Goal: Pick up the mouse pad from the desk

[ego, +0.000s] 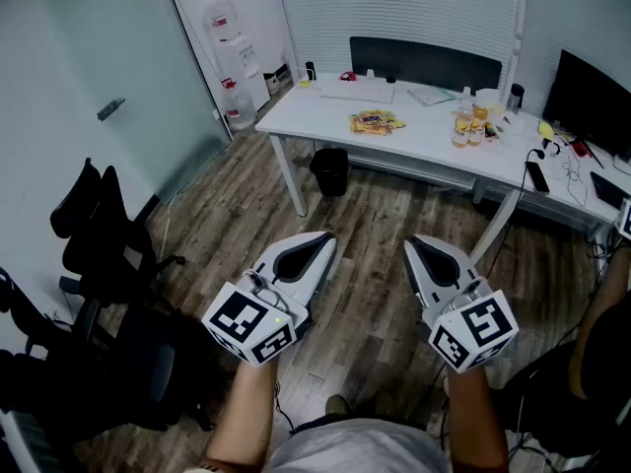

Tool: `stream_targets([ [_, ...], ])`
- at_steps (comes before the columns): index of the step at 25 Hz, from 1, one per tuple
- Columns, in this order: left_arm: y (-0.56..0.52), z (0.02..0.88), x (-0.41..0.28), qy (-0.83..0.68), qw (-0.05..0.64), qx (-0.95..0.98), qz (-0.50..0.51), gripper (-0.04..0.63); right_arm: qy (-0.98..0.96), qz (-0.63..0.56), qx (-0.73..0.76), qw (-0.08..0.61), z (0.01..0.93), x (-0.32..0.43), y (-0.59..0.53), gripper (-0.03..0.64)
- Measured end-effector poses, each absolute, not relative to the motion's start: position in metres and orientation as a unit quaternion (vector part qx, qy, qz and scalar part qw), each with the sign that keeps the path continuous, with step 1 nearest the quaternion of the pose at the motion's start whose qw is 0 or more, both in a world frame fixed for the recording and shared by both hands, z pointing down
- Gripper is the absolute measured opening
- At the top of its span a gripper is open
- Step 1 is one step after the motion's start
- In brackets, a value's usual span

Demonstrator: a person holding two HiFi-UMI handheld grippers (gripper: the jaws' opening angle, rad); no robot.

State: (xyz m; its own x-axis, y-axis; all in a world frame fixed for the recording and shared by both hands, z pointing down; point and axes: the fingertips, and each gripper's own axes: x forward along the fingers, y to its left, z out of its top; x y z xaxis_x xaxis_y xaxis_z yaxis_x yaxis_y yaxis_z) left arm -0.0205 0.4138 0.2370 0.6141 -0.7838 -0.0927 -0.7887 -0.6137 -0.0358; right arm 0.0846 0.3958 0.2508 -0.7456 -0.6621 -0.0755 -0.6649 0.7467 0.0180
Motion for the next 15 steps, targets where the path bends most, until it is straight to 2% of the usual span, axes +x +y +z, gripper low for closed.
stream_targets([
  [15, 0.406, 0.250, -0.038, 0.435, 0.026, -0.899, 0.037, 0.015, 0.932, 0.007, -0.361, 0.033, 0.256, 0.079, 0.393, 0.012],
])
